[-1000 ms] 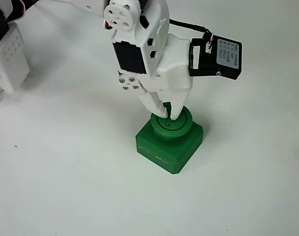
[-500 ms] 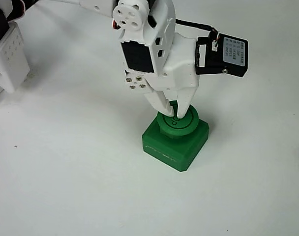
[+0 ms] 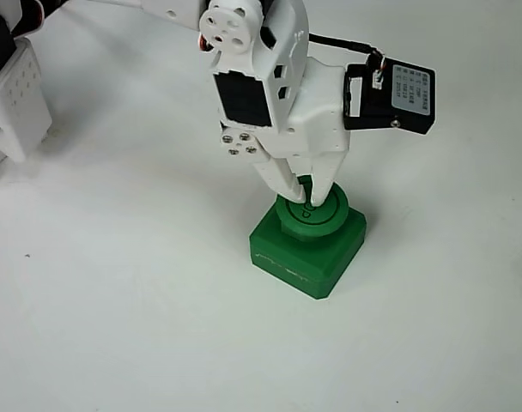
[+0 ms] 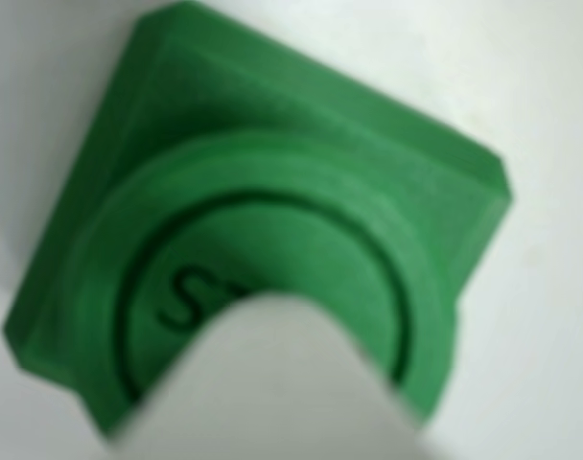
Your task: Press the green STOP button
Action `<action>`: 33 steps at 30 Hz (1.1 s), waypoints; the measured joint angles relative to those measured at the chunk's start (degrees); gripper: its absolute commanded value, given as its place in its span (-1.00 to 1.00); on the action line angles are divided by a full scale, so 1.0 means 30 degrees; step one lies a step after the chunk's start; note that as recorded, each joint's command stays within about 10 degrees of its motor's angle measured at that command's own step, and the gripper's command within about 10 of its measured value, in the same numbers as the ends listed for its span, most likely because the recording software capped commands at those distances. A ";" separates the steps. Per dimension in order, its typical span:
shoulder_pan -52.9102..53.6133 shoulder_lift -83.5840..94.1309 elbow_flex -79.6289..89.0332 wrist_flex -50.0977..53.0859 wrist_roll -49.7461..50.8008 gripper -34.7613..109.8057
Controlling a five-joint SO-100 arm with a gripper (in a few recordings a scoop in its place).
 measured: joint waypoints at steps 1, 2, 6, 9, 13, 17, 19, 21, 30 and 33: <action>0.0000 0.0000 0.0000 0.0000 0.0000 -0.52; 0.0000 0.0000 0.0000 0.0000 0.0088 -0.52; 0.0000 -0.0234 -0.0059 0.0000 0.0352 -0.52; -0.0029 -0.0498 -0.0293 0.0000 0.0352 -0.52; -0.0029 -0.1201 -0.0322 0.0000 0.0352 -0.52; -0.0029 -0.1729 -0.0381 0.0000 0.0586 -0.52; -0.0146 -0.1846 -0.0381 0.0000 0.0732 -0.52; -0.0205 -0.1992 -0.0410 0.0088 0.0938 -0.52; -0.0322 -0.2021 -0.0410 0.0293 0.1611 -0.52; -0.0322 -0.2021 -0.0410 0.0293 0.1699 -0.52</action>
